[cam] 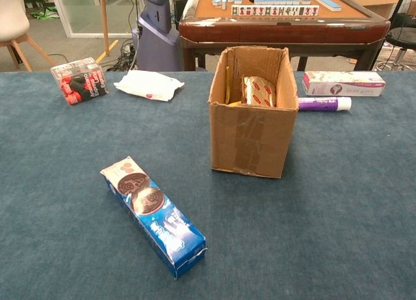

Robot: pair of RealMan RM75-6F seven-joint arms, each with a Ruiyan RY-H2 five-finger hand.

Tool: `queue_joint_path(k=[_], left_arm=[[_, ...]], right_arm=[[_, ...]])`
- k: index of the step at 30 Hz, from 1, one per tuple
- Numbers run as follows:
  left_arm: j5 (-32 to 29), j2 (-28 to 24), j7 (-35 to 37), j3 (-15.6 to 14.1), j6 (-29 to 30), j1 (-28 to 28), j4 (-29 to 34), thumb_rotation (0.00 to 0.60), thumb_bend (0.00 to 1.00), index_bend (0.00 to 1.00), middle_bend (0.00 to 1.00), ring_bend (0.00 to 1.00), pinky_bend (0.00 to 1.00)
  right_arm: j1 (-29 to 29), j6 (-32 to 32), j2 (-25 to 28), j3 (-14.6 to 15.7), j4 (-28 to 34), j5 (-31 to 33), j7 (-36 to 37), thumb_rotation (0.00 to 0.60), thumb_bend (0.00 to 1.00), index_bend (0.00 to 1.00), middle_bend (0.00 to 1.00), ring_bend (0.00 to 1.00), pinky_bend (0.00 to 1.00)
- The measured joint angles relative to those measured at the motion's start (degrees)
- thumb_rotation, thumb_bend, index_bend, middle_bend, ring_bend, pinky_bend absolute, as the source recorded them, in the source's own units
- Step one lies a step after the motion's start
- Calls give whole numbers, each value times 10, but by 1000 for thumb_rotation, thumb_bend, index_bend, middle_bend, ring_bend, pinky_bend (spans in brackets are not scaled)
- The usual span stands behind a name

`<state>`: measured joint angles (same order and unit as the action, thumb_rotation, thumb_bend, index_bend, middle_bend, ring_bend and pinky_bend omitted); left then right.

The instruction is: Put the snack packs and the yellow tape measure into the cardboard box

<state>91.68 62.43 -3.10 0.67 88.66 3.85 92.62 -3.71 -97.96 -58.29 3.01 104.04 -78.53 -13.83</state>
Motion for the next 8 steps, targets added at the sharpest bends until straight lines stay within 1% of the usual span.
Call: queue_joint_path(k=[3,8], left_arm=[[2,3,-6,-1,-2,1,0,600,263,389,340,307,616],[-5,10,-10,-3,-18,5,-3,600,263,389,340,308,616]], right_arm=[[11,2,6,-2,-16,-5,41,600,0,188,150,92,230],[24,4,18,-11,-32,-18,89,600,0,189,150,92,229]])
